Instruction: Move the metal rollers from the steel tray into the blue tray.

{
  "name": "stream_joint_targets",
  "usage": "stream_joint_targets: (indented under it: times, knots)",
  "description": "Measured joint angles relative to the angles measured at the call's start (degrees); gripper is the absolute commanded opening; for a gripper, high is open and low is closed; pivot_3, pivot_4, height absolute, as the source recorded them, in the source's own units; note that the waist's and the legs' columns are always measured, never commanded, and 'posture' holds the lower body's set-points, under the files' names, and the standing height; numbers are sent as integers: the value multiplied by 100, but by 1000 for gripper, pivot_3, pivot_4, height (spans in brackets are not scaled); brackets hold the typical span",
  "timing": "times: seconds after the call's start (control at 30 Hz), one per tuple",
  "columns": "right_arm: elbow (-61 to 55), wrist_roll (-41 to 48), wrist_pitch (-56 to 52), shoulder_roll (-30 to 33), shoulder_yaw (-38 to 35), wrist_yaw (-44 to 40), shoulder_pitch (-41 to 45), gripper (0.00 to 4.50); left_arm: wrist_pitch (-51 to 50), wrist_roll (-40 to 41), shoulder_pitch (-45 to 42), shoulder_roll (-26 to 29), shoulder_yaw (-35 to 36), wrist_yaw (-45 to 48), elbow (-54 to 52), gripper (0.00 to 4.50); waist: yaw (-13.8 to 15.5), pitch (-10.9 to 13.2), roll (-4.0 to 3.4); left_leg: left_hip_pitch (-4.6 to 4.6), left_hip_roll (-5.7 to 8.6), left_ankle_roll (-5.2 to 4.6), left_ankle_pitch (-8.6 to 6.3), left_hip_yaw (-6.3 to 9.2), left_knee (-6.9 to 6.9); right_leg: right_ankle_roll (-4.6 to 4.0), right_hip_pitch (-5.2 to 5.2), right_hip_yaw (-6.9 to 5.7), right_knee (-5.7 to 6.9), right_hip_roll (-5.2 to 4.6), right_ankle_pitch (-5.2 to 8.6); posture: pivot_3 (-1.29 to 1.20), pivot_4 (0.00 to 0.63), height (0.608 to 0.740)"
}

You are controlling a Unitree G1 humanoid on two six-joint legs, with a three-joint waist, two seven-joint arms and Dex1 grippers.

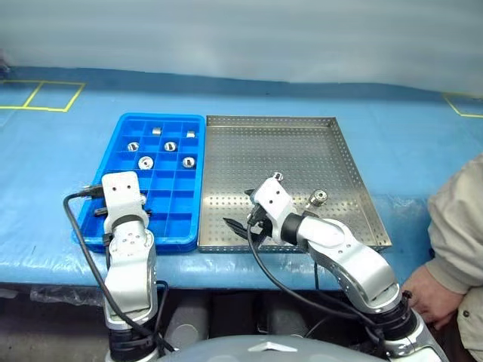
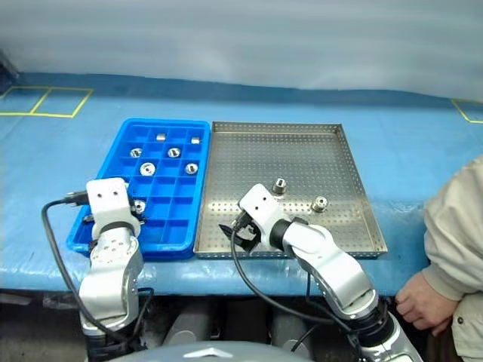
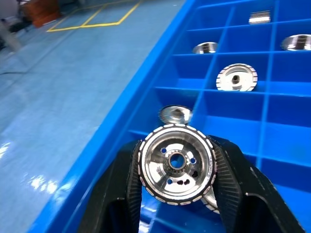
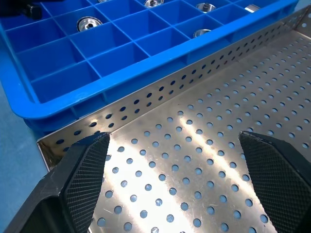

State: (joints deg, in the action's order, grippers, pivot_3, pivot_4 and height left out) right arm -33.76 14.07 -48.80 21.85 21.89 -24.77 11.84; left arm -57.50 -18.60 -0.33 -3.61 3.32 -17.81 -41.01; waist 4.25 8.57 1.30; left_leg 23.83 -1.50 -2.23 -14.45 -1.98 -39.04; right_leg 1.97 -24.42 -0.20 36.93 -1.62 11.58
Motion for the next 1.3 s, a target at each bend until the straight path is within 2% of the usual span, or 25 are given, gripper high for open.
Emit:
stream_joint_targets:
  times: [0.27, 0.3, 0.5, 0.53, 0.67, 0.77, 0.87, 0.93, 1.03, 1.3]
  knots:
    - [135, -10, 80, -48, 47, -153, 52, 4500, -354, -90, 422, -19, 15, -304, -210, 1690, 82, 0, 0, 1, -2, 0, 0, 4, 0, -3, -1, -7, 0, -2, 2, 243, 150, 740]
    - [135, -12, 80, -55, 50, -154, 52, 4500, -370, -49, 435, -22, 43, -336, -210, 2421, 81, 0, 0, 1, -2, 0, 0, 5, 0, -4, -1, -8, 0, -3, 2, 243, 150, 740]
    - [132, -19, 79, -78, 44, -124, 23, 4500, -415, 125, 475, -22, 79, -425, -210, 4395, 76, 0, -1, 3, -2, 0, 0, 6, 1, -6, -2, -12, 0, -6, 4, 221, 150, 740]
    - [127, -20, 78, -92, 39, -102, 11, 4500, -381, 165, 470, -20, 67, -412, -209, 4479, 80, 0, -1, 3, -2, 0, 0, 8, 1, -7, -1, -13, 0, -6, 4, 200, 150, 740]
    - [107, -24, 66, -270, -78, 117, -114, 4500, -84, 552, 371, -1, -95, -111, -173, 4479, 71, 0, -1, 5, -2, 1, -1, 8, 0, -8, -2, -16, -1, -11, 5, 169, 150, 740]
    - [109, -78, 27, -565, -369, 538, -219, 4500, 386, 1103, 221, 134, -535, 736, -133, 4479, 57, 0, -1, 13, 0, 1, -1, 3, -1, -11, -9, -16, -2, -15, 4, 142, 150, 740]
    - [159, -232, -31, -890, -682, 1032, -214, 4500, 825, 1573, 161, 690, -1183, 1712, -125, 4479, -23, -2, -9, 13, -3, 2, -1, 1, 4, -41, -14, -16, -2, -22, -6, 117, 150, 740]
    - [257, -348, -48, -1087, -914, 1366, -213, 4500, 965, 1916, 166, 961, -1394, 2299, -125, 4479, -89, -1, -12, 12, -4, 2, -2, -2, 11, -45, -17, -19, -1, -41, -4, 117, 150, 740]
    - [623, -534, -25, -1430, -1212, 1817, -139, 4500, 1068, 2378, 201, 1350, -1703, 3043, -127, 4479, -184, 1, -16, 10, -4, 2, -1, -2, 16, -42, -17, -27, 1, -15, 5, 100, 150, 740]
    - [1945, -788, 526, -1999, -1473, 2277, 239, 4500, 1266, 3102, 254, 2124, -2266, 4209, -148, 4479, -295, 9, -29, 3, -7, 2, -1, -6, 16, -25, -14, -8, 2, 0, 14, 85, 150, 740]
